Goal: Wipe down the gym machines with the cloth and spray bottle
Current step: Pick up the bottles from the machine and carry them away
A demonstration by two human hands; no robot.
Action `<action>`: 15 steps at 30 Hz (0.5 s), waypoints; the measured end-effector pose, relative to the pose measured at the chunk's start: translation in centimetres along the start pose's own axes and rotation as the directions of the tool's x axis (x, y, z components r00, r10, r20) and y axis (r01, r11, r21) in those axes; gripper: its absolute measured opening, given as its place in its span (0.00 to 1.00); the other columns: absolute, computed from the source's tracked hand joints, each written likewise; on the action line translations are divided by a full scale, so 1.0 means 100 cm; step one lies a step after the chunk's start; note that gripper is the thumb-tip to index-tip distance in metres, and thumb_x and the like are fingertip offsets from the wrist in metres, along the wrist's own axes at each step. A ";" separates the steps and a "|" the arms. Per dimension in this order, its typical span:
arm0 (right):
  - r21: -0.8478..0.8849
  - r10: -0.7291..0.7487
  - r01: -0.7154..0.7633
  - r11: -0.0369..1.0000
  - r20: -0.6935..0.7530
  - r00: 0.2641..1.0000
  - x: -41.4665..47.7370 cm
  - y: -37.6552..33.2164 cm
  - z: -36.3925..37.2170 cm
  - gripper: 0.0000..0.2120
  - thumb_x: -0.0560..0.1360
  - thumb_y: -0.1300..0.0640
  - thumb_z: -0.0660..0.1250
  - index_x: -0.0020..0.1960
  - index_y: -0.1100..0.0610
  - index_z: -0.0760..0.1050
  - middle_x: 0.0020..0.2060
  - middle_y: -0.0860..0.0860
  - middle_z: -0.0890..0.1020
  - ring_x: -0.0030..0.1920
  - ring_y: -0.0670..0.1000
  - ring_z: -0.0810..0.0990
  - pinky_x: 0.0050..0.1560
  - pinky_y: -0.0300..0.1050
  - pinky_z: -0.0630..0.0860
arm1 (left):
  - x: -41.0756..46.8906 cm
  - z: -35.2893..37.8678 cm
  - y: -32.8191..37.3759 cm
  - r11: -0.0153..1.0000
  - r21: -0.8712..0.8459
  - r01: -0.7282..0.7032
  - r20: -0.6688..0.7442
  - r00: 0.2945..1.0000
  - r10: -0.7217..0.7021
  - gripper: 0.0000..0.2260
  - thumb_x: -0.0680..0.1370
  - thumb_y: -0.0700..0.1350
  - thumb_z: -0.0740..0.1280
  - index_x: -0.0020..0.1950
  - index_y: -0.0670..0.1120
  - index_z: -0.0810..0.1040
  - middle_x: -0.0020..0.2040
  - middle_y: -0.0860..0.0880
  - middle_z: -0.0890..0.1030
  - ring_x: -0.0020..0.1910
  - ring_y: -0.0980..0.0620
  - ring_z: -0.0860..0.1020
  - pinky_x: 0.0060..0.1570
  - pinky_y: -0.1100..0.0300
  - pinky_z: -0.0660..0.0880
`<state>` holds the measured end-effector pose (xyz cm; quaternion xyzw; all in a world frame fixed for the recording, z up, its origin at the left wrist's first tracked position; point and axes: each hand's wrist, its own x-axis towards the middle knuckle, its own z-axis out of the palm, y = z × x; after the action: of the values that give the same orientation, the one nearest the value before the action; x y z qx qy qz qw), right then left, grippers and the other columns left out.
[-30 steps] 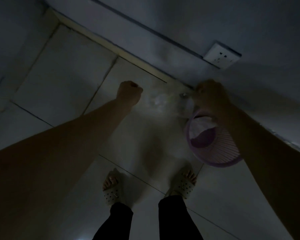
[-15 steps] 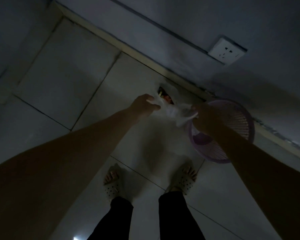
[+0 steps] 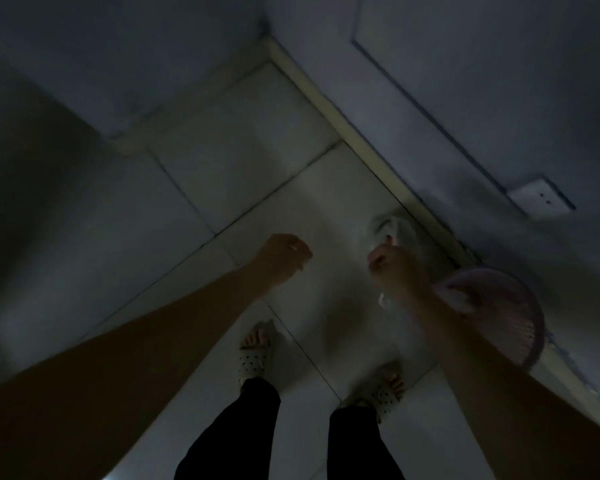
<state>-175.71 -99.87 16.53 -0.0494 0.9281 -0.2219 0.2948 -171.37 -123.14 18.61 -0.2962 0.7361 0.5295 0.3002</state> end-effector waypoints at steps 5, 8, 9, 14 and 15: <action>-0.006 -0.200 0.200 0.980 0.061 0.978 -0.045 -0.142 0.031 0.07 0.76 0.59 0.66 0.46 0.57 0.83 0.45 0.56 0.86 0.48 0.60 0.83 0.48 0.48 0.77 | -0.100 -0.082 -0.057 0.984 -0.175 0.036 -0.179 0.982 -0.068 0.08 0.80 0.38 0.69 0.40 0.42 0.79 0.38 0.41 0.81 0.36 0.47 0.78 0.40 0.60 0.76; 0.020 -0.355 0.357 0.934 0.152 0.922 -0.088 -0.210 0.049 0.08 0.76 0.55 0.66 0.45 0.57 0.82 0.42 0.55 0.85 0.45 0.58 0.83 0.47 0.50 0.80 | -0.171 -0.117 -0.086 0.960 -0.279 0.010 -0.347 0.931 -0.111 0.10 0.79 0.38 0.69 0.38 0.44 0.77 0.34 0.44 0.79 0.32 0.48 0.77 0.35 0.61 0.71; 0.017 -0.400 0.404 0.915 0.178 0.899 -0.106 -0.230 0.053 0.07 0.76 0.55 0.66 0.45 0.57 0.82 0.43 0.55 0.85 0.45 0.57 0.83 0.47 0.50 0.80 | -0.199 -0.125 -0.095 0.946 -0.325 -0.010 -0.389 0.913 -0.124 0.11 0.79 0.37 0.69 0.38 0.44 0.77 0.33 0.45 0.79 0.32 0.47 0.76 0.35 0.61 0.71; 0.050 -0.588 0.603 0.796 0.301 0.751 -0.223 -0.324 0.082 0.05 0.74 0.57 0.68 0.44 0.56 0.83 0.40 0.53 0.85 0.42 0.56 0.83 0.44 0.46 0.79 | -0.363 -0.143 -0.153 0.879 -0.471 -0.078 -0.537 0.816 -0.215 0.06 0.80 0.43 0.69 0.43 0.45 0.80 0.40 0.45 0.84 0.39 0.47 0.82 0.43 0.56 0.77; 0.050 -0.625 0.651 0.758 0.345 0.700 -0.263 -0.347 0.097 0.04 0.74 0.58 0.69 0.42 0.56 0.82 0.37 0.53 0.85 0.41 0.55 0.83 0.42 0.45 0.78 | -0.410 -0.145 -0.178 0.858 -0.505 -0.095 -0.577 0.777 -0.253 0.05 0.79 0.43 0.69 0.45 0.45 0.81 0.41 0.45 0.84 0.38 0.49 0.82 0.44 0.56 0.78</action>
<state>-149.92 -128.86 38.61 -0.4163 0.7954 -0.2627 0.3536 -133.37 -136.90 42.67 -0.5546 0.6136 0.5614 -0.0267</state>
